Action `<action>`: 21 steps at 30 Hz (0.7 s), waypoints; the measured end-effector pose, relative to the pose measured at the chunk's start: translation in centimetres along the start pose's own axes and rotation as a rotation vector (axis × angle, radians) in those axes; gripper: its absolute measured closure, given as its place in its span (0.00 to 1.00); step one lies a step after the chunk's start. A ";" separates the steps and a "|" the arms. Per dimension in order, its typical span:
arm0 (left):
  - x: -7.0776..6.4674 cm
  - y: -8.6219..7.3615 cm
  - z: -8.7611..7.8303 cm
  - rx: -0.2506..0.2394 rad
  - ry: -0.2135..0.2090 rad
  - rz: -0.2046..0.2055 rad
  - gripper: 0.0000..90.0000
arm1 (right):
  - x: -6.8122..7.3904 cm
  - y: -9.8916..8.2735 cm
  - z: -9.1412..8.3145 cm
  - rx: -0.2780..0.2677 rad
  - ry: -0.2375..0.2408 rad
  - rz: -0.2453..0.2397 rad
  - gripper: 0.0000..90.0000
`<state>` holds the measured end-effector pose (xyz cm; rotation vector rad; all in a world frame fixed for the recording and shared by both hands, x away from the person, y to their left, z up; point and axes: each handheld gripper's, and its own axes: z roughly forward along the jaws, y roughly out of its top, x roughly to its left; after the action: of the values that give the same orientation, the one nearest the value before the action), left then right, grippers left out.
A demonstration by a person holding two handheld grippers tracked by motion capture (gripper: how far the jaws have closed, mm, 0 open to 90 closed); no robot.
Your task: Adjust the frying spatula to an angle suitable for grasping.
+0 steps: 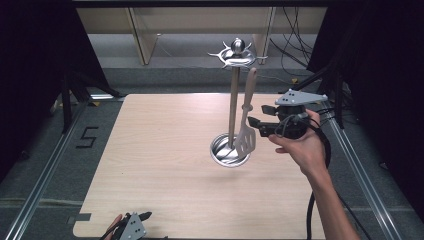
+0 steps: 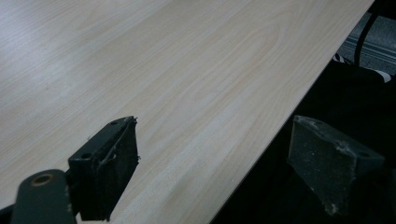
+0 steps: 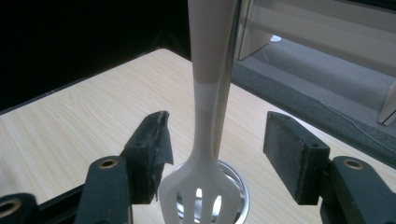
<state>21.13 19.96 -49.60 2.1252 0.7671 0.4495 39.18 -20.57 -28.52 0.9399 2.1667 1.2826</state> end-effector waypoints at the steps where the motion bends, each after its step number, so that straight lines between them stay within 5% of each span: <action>1: 0.0 0.0 0.0 0.000 -0.001 -0.001 0.17 | 0.0 -0.2 0.0 -0.012 -0.004 -0.005 0.45; 3: 0.3 0.0 0.0 0.014 0.019 0.034 0.17 | 0.0 -0.6 -0.3 -0.017 -0.016 -0.007 0.43; 11: 0.2 0.0 -0.1 0.011 0.007 0.019 0.17 | 0.2 -2.2 -0.6 -0.001 -0.017 -0.015 0.42; 12: 0.2 0.1 -0.2 0.022 -0.007 0.011 0.17 | 0.1 -2.7 -0.7 0.002 -0.025 -0.046 0.42; 20: 0.2 0.0 -0.1 0.009 0.011 0.008 0.17 | 0.3 -4.9 -0.8 0.014 -0.036 -0.049 0.41; 21: 0.3 0.0 -0.1 0.012 0.014 0.013 0.17 | 0.4 -5.4 -0.8 0.024 -0.029 -0.021 0.41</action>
<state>21.30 20.18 -49.52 2.1411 0.7656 0.4686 36.61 -22.49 -32.90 0.9373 2.1685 1.2288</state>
